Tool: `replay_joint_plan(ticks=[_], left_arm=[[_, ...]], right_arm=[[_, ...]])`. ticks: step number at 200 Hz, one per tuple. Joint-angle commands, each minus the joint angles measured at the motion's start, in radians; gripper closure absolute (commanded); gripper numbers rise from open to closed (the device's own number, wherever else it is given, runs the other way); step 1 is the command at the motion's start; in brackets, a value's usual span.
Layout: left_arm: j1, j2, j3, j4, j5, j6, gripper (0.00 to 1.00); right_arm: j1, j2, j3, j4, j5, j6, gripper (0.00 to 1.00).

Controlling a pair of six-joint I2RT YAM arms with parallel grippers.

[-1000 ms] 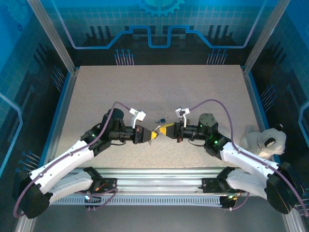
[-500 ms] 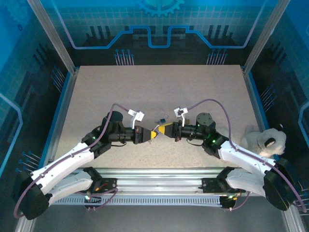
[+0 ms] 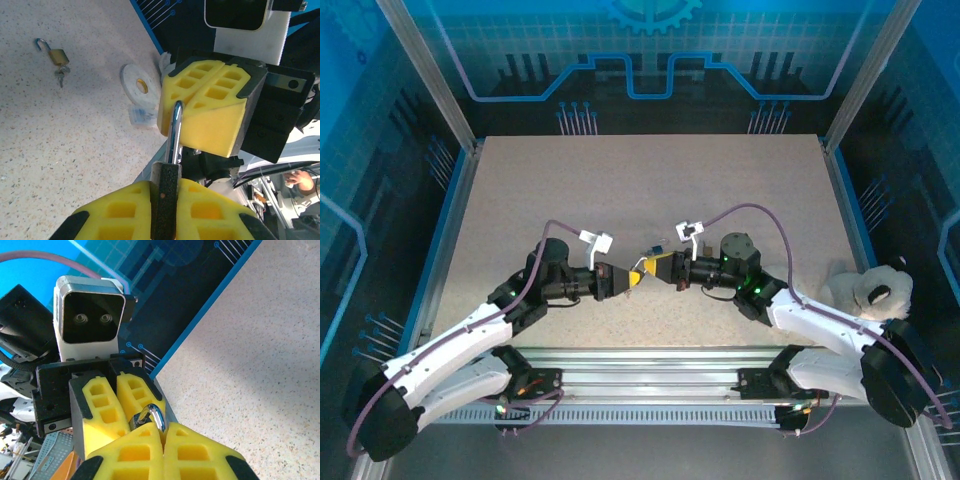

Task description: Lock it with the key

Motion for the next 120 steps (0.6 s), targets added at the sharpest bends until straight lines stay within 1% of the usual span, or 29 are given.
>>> replay_joint_plan(ticks=[1,68,120], left_arm=[[0.013,-0.013,0.014,0.222,-0.079,-0.056,1.0],[0.015,-0.037,0.0,0.296,-0.066,-0.095,1.0],[0.016,-0.038,-0.008,0.317,-0.06,-0.106,1.0]], right_arm=[[0.069,0.013,-0.005,0.022,-0.118,-0.019,1.0],[0.073,0.024,-0.03,0.081,-0.125,-0.048,1.0],[0.073,0.009,-0.028,0.076,-0.127,-0.057,1.0]])
